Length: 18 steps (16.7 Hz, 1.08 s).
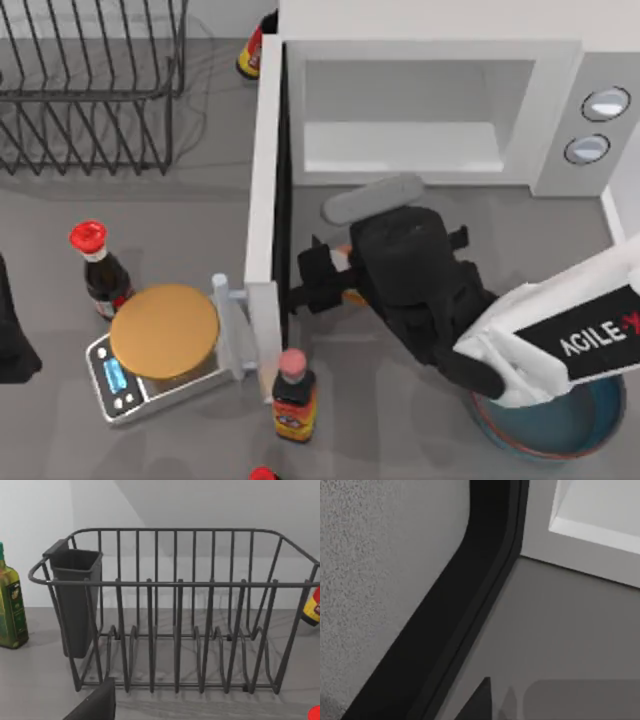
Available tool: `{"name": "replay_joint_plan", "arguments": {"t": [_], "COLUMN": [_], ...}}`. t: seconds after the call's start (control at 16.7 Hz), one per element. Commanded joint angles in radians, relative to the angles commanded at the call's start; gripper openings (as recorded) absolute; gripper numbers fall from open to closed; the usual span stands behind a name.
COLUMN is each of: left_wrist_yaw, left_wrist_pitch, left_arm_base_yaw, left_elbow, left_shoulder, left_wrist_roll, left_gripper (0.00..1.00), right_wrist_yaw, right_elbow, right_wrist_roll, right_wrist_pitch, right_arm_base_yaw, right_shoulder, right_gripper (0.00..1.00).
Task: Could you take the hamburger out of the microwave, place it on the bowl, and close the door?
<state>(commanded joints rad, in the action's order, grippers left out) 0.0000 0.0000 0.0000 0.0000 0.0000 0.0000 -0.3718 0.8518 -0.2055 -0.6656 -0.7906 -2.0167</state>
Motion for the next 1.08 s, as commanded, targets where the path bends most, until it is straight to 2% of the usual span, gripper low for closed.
{"name": "replay_joint_plan", "arguments": {"t": [0.42,0.78,0.9,1.08], "left_wrist_yaw": [0.000,0.000,0.000,0.000], "left_wrist_pitch": [0.000,0.000,0.000,0.000], "left_arm_base_yaw": [0.000,0.000,0.000,0.000], "left_elbow": [0.000,0.000,0.000,0.000], "left_shoulder": [0.000,0.000,0.000,0.000], "left_wrist_roll": [0.000,0.000,0.000,0.000], "left_gripper": [1.00,1.00,1.00,1.00], "right_wrist_yaw": [0.003,0.004,0.036,0.161], "right_elbow": [0.066,0.068,0.064,0.045], "right_wrist_roll": [0.000,-0.001,0.029,0.151], "right_wrist_pitch": [0.287,0.301,0.308,0.340], "right_arm_base_yaw": [-0.001,0.000,0.025,0.113], "right_shoulder": [0.211,0.222,0.229,0.246], "right_gripper": [0.00,0.00,0.00,0.00]}}
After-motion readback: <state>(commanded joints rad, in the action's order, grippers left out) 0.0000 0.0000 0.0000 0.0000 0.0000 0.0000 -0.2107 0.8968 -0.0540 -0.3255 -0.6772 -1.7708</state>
